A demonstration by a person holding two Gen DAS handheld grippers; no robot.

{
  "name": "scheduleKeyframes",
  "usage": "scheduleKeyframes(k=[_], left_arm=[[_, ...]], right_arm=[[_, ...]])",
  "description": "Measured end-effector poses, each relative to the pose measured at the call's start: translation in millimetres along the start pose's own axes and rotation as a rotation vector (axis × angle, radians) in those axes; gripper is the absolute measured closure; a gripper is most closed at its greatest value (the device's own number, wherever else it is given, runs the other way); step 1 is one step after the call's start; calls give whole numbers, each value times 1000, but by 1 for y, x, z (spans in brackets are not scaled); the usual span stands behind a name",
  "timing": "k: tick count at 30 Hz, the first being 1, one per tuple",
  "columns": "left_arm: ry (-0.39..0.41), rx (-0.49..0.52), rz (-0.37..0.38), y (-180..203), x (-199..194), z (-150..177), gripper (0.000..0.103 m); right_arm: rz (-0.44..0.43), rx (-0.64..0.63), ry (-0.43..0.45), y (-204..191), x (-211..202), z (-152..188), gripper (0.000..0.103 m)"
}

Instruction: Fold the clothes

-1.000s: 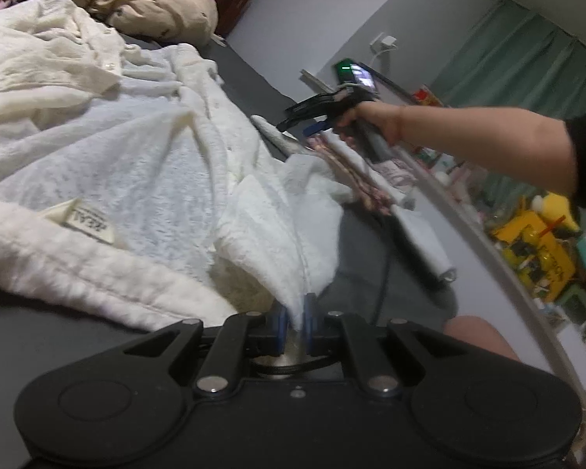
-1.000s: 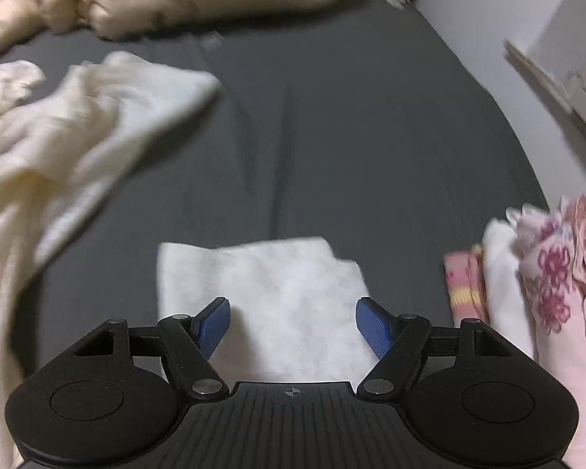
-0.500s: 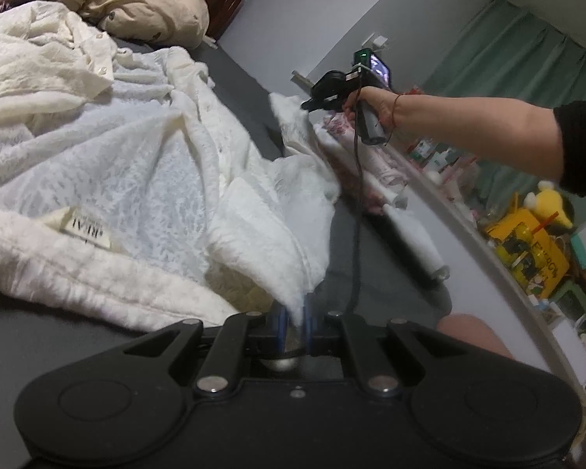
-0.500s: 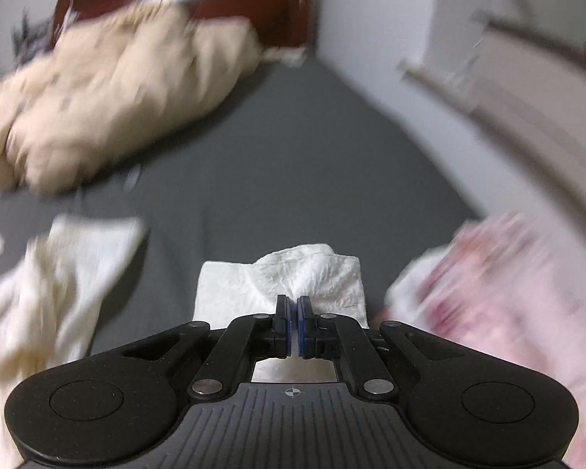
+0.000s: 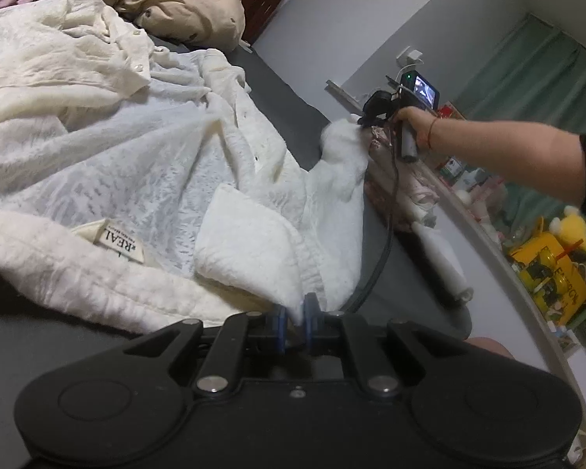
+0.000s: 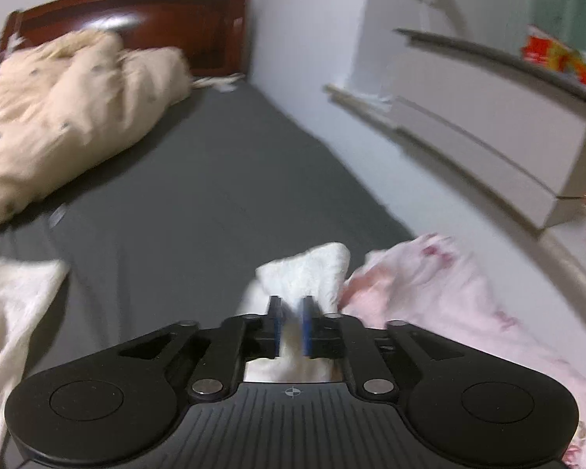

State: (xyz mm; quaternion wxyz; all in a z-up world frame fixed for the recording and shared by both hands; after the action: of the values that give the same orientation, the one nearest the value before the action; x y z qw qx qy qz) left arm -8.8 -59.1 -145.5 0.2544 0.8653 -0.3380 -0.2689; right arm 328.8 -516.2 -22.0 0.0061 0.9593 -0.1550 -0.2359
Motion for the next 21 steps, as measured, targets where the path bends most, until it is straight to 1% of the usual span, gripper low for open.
scheduleKeyframes(k=[2,3,5,7,10,13,15,17,18,19,20,21], left_arm=[[-2,4,-1,1,0,0,95],[-2,6,-2,1,0,0,95],[4,7,-3,3,-2,-1,95],[20,3,-3,5,-5,-4,95],[41,-46,-11,1,-9,-7,95],[49,-86,-31,-4,-9,-8,95],[45,-120,-47,-10,-9,-7,95],[30,-180,-52,-17,-8,-4,95],[22,-213,-55,-21,-7,-3,95],[13,-244,-61,-26,-6,-1,95],[10,-273,-66,-30,-5,0,95],[12,-300,-65,-33,-5,1,95]], right_arm=[[-61,14,-5,1,-7,3,33],[-92,37,-1,3,-13,3,28],[-142,53,-4,4,-26,5,27],[-168,36,-48,6,-40,13,26],[-162,8,-157,13,-57,42,26],[-146,20,-244,24,-61,80,27],[-131,60,-279,30,-61,103,27],[-122,134,-284,36,-58,121,27],[-128,176,-280,38,-57,127,32],[-137,218,-274,39,-56,133,64],[-141,249,-258,40,-55,135,89],[-145,265,-248,40,-55,136,97]])
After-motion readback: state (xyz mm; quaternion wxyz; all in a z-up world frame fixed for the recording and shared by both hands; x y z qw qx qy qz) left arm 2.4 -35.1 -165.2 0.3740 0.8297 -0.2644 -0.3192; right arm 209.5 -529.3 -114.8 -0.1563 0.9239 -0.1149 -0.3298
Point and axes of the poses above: each gripper's, at about its wrist camera, not at the fingertips, and x roughly the way its jaws point, y to its right, z to its underside, the point moved 3 cm from there along x, roughly the way its jaws point, and after that the axes turned 12 degrees about y, right-handed, at the moved point
